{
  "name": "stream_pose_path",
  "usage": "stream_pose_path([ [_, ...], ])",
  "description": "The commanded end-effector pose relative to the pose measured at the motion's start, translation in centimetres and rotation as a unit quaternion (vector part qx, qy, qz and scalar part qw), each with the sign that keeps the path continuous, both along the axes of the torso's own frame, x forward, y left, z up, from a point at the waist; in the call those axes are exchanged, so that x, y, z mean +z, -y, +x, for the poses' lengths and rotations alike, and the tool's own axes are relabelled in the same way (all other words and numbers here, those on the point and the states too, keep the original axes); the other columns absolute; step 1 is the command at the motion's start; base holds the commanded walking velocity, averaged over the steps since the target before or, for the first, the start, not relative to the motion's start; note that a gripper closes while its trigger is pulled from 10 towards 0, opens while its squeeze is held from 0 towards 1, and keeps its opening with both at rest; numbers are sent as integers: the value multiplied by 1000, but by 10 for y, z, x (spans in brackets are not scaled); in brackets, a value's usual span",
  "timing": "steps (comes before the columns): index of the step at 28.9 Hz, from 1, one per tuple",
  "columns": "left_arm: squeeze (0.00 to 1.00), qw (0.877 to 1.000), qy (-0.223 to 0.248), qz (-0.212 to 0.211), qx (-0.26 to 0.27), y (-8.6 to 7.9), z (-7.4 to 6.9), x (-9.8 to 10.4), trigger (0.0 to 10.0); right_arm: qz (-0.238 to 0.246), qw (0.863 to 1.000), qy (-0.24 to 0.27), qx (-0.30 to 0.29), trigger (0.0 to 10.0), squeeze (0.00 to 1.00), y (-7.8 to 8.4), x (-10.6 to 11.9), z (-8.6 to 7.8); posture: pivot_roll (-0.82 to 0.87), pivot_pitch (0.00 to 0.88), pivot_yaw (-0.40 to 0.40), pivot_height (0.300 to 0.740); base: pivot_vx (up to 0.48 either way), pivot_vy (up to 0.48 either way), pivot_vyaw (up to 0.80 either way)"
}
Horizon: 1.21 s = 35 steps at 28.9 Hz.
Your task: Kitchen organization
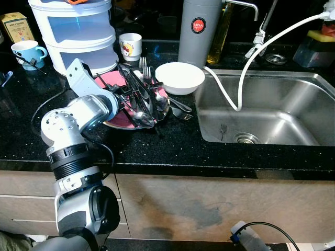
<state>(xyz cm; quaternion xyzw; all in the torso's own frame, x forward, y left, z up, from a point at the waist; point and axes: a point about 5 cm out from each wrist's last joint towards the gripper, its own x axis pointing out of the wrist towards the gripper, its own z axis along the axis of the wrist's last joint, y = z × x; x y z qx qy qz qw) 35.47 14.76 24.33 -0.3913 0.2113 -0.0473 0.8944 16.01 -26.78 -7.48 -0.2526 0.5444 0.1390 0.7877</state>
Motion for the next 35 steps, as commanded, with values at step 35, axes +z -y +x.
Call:
stream_pose_path([
  [35, 0, 967, 167, 125, 149, -58, 12, 68, 0, -1, 1000, 21, -3, 10000, 0, 2, 5, 9, 40, 38, -9, 740, 0, 0, 0],
])
